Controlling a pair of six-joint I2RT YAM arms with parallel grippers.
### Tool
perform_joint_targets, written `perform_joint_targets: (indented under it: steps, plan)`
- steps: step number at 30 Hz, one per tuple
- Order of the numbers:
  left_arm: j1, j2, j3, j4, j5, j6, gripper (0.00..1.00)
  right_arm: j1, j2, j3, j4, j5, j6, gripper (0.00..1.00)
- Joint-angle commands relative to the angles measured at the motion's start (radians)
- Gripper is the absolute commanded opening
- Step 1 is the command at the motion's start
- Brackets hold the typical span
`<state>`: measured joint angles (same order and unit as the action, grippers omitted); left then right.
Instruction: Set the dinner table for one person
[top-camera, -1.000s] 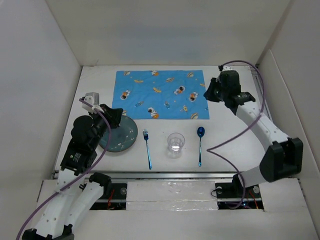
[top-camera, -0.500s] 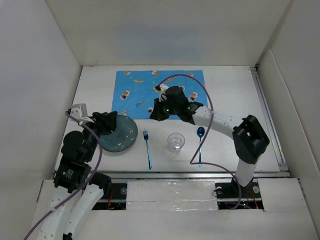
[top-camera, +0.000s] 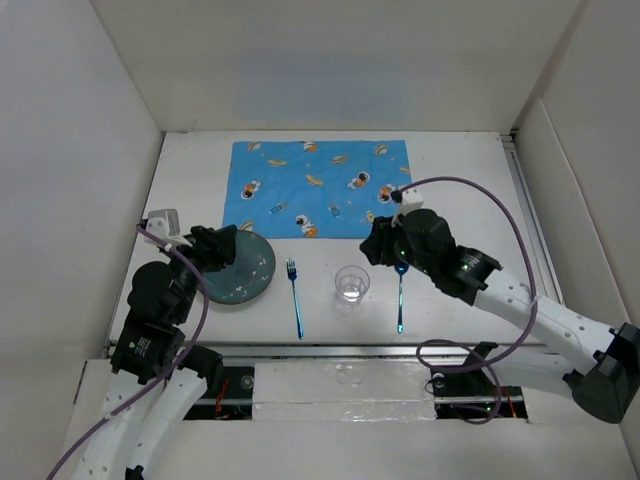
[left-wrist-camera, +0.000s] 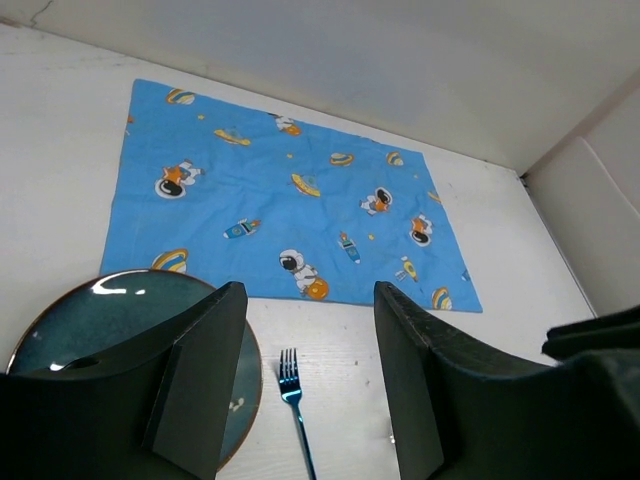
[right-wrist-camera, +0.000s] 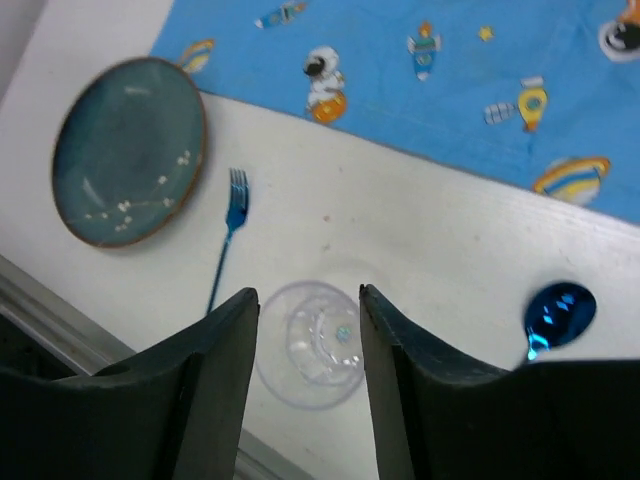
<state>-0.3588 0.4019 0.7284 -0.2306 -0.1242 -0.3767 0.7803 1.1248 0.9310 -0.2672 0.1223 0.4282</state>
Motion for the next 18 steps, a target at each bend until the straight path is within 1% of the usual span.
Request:
perform_joint_targets:
  steps: [1, 4, 6, 8, 11, 14, 18]
  plan:
    - [-0.005, 0.011, 0.002, 0.048, 0.011, 0.016, 0.51, 0.025, -0.003, -0.096, -0.164, 0.077, 0.044, 0.53]
    - [-0.005, 0.011, -0.001, 0.059, 0.034, 0.016, 0.52, 0.034, -0.016, -0.13, -0.196, 0.085, 0.049, 0.54]
    - [-0.005, 0.028, -0.001, 0.06, 0.041, 0.016, 0.52, 0.034, -0.013, -0.135, -0.195, 0.068, 0.049, 0.53]
    - [-0.005, 0.04, -0.001, 0.06, 0.055, 0.015, 0.52, 0.062, -0.008, -0.135, -0.172, 0.069, 0.05, 0.51]
    - [-0.005, 0.04, -0.003, 0.063, 0.055, 0.015, 0.52, 0.062, 0.015, -0.116, -0.162, 0.088, 0.05, 0.49]
    - [-0.005, 0.038, -0.003, 0.059, 0.054, 0.015, 0.52, 0.062, 0.049, -0.109, -0.126, 0.082, 0.04, 0.48]
    - [-0.005, 0.041, -0.004, 0.063, 0.055, 0.015, 0.53, 0.071, 0.105, -0.08, -0.119, 0.083, 0.037, 0.47]
